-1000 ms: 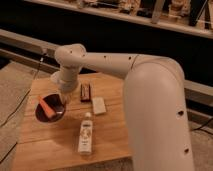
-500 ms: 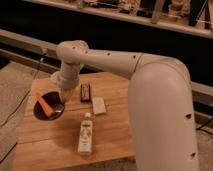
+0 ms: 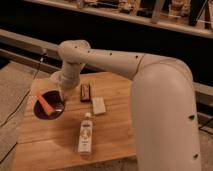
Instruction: Pick up the ceramic bowl
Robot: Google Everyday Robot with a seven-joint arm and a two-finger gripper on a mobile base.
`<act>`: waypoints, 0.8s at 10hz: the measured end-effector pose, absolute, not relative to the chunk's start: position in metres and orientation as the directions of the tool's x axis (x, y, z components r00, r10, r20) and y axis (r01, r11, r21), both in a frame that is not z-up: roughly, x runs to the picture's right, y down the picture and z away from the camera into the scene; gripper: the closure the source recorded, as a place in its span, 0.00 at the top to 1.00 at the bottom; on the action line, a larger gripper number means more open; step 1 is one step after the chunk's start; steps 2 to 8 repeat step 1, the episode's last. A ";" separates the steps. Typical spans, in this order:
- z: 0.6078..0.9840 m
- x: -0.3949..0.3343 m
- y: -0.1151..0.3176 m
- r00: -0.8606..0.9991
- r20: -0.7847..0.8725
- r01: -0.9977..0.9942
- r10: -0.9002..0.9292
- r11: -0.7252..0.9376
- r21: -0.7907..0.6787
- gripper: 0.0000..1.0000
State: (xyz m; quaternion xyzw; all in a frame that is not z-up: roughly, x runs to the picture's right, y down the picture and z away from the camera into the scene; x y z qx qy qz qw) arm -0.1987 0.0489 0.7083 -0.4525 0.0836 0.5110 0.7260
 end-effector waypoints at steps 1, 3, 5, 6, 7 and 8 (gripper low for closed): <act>0.707 -0.199 0.050 0.463 -0.589 -0.821 0.663 0.070 -0.566 0.00; 0.707 -0.199 0.050 0.463 -0.589 -0.821 0.663 0.070 -0.566 0.00; 0.707 -0.199 0.050 0.463 -0.589 -0.821 0.663 0.070 -0.566 0.00; 0.707 -0.199 0.050 0.463 -0.589 -0.821 0.663 0.070 -0.566 0.00; 0.707 -0.199 0.050 0.463 -0.589 -0.821 0.663 0.070 -0.566 0.00; 0.707 -0.199 0.050 0.463 -0.589 -0.821 0.663 0.070 -0.566 0.00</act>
